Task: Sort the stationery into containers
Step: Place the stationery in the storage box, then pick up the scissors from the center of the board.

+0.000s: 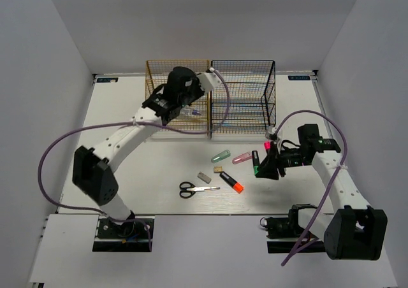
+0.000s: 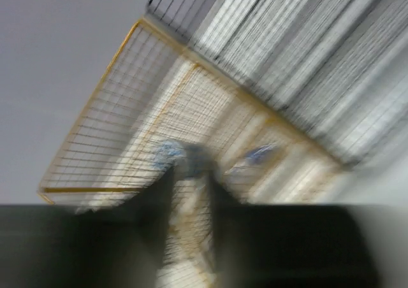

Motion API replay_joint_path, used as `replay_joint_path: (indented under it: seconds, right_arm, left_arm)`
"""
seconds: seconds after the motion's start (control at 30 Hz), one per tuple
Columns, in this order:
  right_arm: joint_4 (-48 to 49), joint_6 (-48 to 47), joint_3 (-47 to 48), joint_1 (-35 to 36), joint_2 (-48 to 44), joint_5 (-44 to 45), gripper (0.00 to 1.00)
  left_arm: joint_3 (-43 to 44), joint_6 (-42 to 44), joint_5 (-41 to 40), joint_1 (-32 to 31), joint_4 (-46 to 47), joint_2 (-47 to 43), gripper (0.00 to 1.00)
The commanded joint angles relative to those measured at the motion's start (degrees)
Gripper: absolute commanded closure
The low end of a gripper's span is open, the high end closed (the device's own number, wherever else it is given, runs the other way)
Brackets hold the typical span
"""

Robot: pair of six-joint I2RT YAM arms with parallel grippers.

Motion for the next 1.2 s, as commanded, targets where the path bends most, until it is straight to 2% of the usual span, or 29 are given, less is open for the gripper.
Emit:
replay_joint_path:
  seconds: [0.0, 0.03, 0.07, 0.1, 0.17, 0.2, 0.23, 0.27, 0.3, 0.33, 0.37, 0.43, 0.47, 0.5, 0.57, 0.67, 0.77, 0.8, 0.87, 1.0, 1.03, 1.17]
  right_arm:
    - [-1.2, 3.9, 5.4, 0.1, 4.7, -3.2, 0.1]
    - [-6.5, 1.8, 7.5, 0.0, 5.9, -4.5, 0.1]
    - [-12.4, -3.3, 8.3, 0.0, 8.4, -6.7, 0.1]
    - [-15.1, -9.1, 10.2, -0.1, 10.5, -8.0, 0.1]
    - [-21.8, -15.3, 11.3, -0.2, 12.7, -8.6, 0.1]
    - [-22.8, -18.4, 11.4, -0.1, 13.9, -8.6, 0.1]
    - [-23.2, -20.6, 11.6, 0.0, 13.9, -8.5, 0.18]
    - [-22.3, -20.9, 11.7, 0.3, 14.2, -7.3, 0.58]
    - [-21.5, -20.7, 11.9, 0.3, 14.4, -7.1, 0.9]
    - [-18.4, -16.9, 12.0, 0.2, 14.5, -7.0, 1.0]
    - [-16.5, -14.3, 12.2, 0.1, 14.5, -5.2, 1.0]
    - [-14.4, -11.8, 12.1, 0.3, 14.0, -4.1, 1.0]
    - [-11.3, -9.1, 11.6, 0.4, 13.3, -3.8, 0.86]
    - [-9.6, -8.4, 11.0, 0.3, 12.8, -2.9, 0.4]
    - [-5.0, -5.7, 9.1, 0.3, 9.8, -2.8, 0.1]
    - [-1.0, -3.1, 6.7, 0.4, 6.6, -2.5, 0.11]
    - [-0.6, -3.1, 5.7, 0.4, 5.9, -2.7, 0.24]
    - [-2.6, -4.3, 6.2, 0.5, 6.1, -2.8, 0.52]
    - [-4.7, -6.8, 7.4, 0.2, 8.0, -3.7, 1.0]
    - [-10.2, -9.3, 9.8, 0.0, 11.3, -3.8, 0.99]
    - [-10.5, -9.4, 9.9, 0.1, 11.1, -3.9, 0.88]
    - [-9.4, -9.7, 8.8, 0.0, 9.7, -3.7, 0.77]
  left_arm:
    - [-0.1, -21.9, -5.6, -7.6, -6.8, -9.6, 0.28]
    - [-0.4, -29.8, -5.3, -8.3, -11.3, -11.3, 0.22]
    - [-0.7, -33.7, -4.1, -8.7, -15.4, -12.0, 0.17]
    - [-1.7, -41.2, -1.7, -9.3, -17.1, -14.1, 0.06]
    - [-9.6, -48.3, 1.6, -10.1, -18.1, -17.9, 0.06]
    - [-14.3, -51.1, 3.8, -10.4, -18.6, -21.7, 0.1]
    - [-18.7, -51.4, 4.4, -10.8, -19.0, -22.9, 0.18]
    - [-22.9, -51.3, 4.9, -11.4, -20.0, -23.8, 0.32]
    - [-24.6, -50.1, 4.8, -11.8, -20.9, -26.2, 0.79]
    - [-27.0, -49.3, 3.3, -12.3, -22.0, -26.6, 0.95]
    - [-29.2, -48.6, 3.1, -12.1, -25.1, -27.1, 1.0]
    - [-31.7, -45.0, 2.2, -12.7, -27.7, -28.7, 0.97]
    - [-32.0, -43.0, 2.2, -12.8, -28.4, -29.4, 0.88]
    - [-32.4, -42.1, 2.0, -13.9, -29.4, -29.7, 0.67]
    - [-33.6, -37.7, 2.0, -14.6, -30.9, -29.5, 0.6]
    - [-37.0, -33.9, 3.8, -15.1, -30.2, -28.1, 0.58]
    - [-39.4, -31.9, 4.9, -16.2, -27.4, -25.3, 0.56]
    - [-39.6, -31.8, 5.0, -16.2, -25.7, -24.7, 0.56]
    - [-39.9, -31.1, 6.7, -16.2, -23.8, -22.5, 0.53]
    - [-39.2, -30.7, 9.1, -16.2, -20.9, -18.0, 0.49]
    - [-38.9, -30.8, 9.2, -16.1, -19.9, -16.8, 0.49]
    - [-37.7, -31.4, 10.4, -15.9, -17.8, -13.6, 0.47]
